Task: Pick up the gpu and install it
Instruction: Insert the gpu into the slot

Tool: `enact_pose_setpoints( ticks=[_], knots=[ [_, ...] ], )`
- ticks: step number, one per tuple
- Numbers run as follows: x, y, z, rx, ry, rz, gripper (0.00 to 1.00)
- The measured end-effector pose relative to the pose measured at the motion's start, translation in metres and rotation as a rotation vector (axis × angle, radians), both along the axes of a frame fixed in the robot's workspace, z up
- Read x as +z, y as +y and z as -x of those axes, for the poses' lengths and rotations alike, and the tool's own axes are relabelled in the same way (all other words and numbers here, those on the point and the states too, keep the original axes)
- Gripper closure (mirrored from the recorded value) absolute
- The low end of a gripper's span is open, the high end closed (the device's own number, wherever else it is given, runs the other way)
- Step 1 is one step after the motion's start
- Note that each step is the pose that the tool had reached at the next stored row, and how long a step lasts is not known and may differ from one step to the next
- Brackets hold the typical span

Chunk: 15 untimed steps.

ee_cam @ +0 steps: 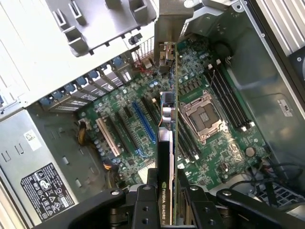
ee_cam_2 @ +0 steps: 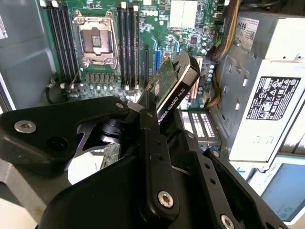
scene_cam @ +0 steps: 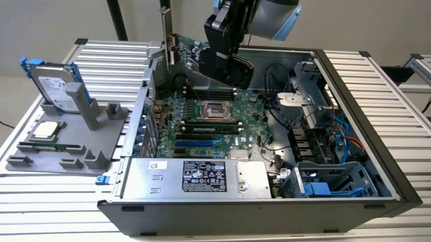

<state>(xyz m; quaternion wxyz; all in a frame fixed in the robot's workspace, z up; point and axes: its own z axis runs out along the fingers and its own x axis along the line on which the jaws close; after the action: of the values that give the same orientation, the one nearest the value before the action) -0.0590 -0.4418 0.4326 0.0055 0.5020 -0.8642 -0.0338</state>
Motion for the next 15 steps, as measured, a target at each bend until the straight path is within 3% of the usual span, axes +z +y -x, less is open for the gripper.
enact_pose_setpoints(
  ticks=[15],
  knots=[
    [0.0003, 0.0000, -0.0005, 0.088, 0.0000, 0.0000, 1.00]
  ],
)
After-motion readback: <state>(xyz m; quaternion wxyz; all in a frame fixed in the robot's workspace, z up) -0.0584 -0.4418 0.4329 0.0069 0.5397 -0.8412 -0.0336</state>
